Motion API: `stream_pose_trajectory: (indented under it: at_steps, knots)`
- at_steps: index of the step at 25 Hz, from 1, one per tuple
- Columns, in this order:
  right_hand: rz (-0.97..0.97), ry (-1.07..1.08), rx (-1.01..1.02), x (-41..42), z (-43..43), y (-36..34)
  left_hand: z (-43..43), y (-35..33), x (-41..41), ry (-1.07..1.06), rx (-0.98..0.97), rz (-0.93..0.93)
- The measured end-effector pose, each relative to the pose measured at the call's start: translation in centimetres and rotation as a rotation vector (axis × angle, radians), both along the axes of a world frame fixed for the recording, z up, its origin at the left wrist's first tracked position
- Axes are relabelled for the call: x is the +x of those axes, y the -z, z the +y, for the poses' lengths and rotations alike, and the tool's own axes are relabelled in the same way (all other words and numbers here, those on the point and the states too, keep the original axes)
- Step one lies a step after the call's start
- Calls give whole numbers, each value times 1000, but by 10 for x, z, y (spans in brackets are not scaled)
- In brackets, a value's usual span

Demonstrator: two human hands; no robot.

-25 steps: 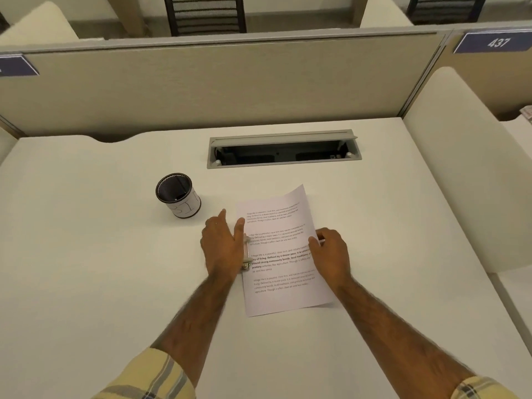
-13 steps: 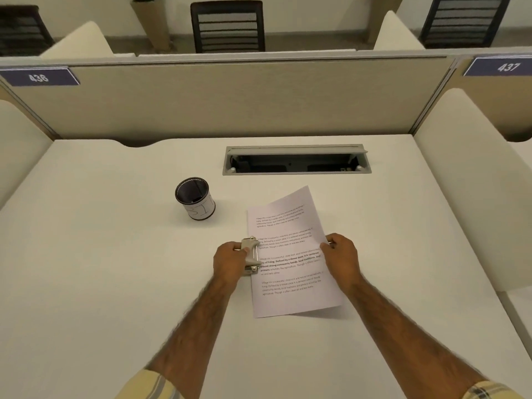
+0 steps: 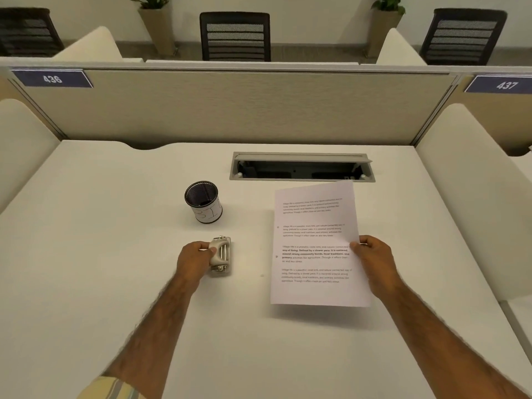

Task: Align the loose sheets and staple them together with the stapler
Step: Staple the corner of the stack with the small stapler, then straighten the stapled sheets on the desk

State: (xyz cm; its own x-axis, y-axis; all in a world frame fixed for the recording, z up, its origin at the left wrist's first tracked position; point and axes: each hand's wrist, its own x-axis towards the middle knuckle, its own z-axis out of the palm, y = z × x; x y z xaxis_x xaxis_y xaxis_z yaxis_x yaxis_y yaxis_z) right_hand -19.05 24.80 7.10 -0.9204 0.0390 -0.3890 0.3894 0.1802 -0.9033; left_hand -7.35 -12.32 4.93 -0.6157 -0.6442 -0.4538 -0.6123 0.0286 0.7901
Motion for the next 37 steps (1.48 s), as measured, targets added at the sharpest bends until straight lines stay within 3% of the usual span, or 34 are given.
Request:
stream_pose_trajectory:
  at_steps: [7, 8, 10, 11, 12, 14, 16, 17, 26, 37]
  knots:
    - [25, 57, 17, 3, 13, -3, -11, 6, -1, 31, -13, -63]
    - [25, 61, 17, 4, 14, -4, -8, 4, 0, 26, -80, -86]
    - [19, 75, 11, 6, 17, -6, 8, -2, 6, 25, -443, -54]
    - [15, 83, 6, 7, 19, -8, 24, -10, 7, 29, -575, 60]
    - [11, 85, 1, 8, 22, -10, 44, -14, 4, 51, -585, 189]
    - [3, 84, -23, 10, 29, -14, 91, -28, -11, 142, -269, 331]
    - [3, 85, -37, 10, 39, -17, 139, -37, -29, 176, 109, 311]
    - [1, 89, -37, 9, 46, -20, 159, -40, -38, 190, 179, 282]
    - [-19, 102, 67, -33, 133, -20, 261, -36, -94, 362, -24, 122]
    - [11, 26, 319, -139, 162, 15, 305, -7, -176, 418, -164, 40]
